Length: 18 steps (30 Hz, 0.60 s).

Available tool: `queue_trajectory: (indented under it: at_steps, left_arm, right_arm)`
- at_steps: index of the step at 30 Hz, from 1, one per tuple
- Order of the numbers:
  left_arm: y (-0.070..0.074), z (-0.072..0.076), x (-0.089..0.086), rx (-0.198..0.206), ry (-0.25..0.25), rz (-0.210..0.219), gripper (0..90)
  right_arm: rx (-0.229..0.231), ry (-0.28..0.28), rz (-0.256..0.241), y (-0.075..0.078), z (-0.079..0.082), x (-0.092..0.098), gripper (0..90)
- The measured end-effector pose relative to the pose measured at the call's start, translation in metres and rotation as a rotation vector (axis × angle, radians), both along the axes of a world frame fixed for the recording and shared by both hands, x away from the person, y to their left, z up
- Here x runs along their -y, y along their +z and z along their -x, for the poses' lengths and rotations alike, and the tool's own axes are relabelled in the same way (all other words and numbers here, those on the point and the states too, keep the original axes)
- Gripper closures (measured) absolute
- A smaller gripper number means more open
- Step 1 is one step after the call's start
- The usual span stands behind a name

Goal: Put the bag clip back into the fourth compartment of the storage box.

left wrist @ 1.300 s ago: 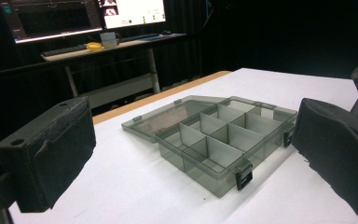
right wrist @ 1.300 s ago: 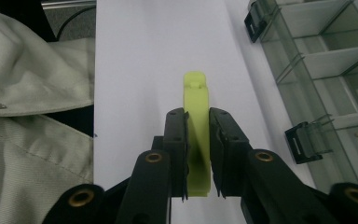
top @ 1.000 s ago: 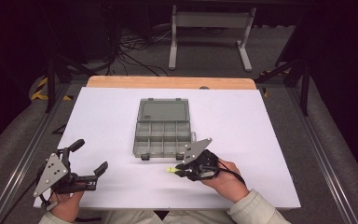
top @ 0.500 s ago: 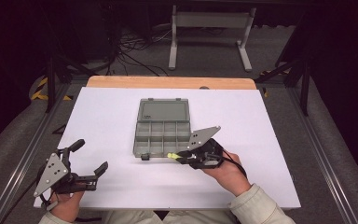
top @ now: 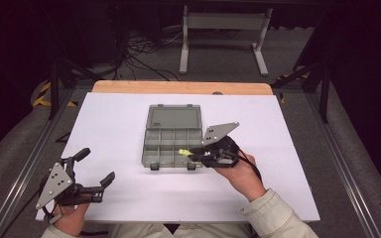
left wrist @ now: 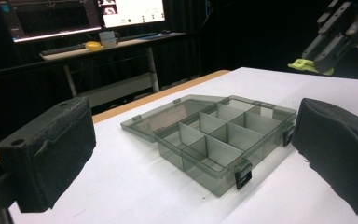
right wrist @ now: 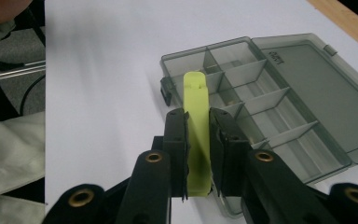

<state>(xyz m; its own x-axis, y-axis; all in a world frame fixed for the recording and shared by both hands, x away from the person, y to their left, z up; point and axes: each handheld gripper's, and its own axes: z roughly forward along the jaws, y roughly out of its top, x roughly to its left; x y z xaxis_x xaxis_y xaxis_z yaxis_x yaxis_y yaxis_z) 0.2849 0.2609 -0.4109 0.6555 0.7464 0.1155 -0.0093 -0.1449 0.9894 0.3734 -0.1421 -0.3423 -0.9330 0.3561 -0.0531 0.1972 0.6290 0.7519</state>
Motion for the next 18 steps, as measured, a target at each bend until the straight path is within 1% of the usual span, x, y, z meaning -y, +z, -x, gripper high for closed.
queue_trajectory:
  at_steps: [4, 10, 16, 17, 18]
  left_arm:
    - [0.0, 0.0, 0.0, -0.001, 0.0, -0.001, 0.0]
    - [0.0, 0.0, 0.0, -0.001, 0.0, -0.001, 0.1]
    - [0.0, 0.0, 0.0, 0.0, -0.001, -0.001, 0.0]
    - [0.0, 0.0, 0.0, 0.0, -0.001, -0.001, 0.1]
    - [0.0, 0.0, 0.0, 0.0, -0.001, -0.001, 0.0]
  right_arm:
    - [0.005, -0.02, -0.009, 0.003, -0.005, 0.0, 77.9]
    - [-0.001, -0.052, -0.024, 0.007, -0.017, 0.001, 77.9]
    - [0.005, -0.087, -0.029, 0.008, -0.028, 0.0, 77.9]
    - [0.009, -0.1, -0.031, 0.008, -0.031, 0.0, 77.9]
    - [0.009, -0.1, -0.031, 0.008, -0.031, 0.0, 77.9]
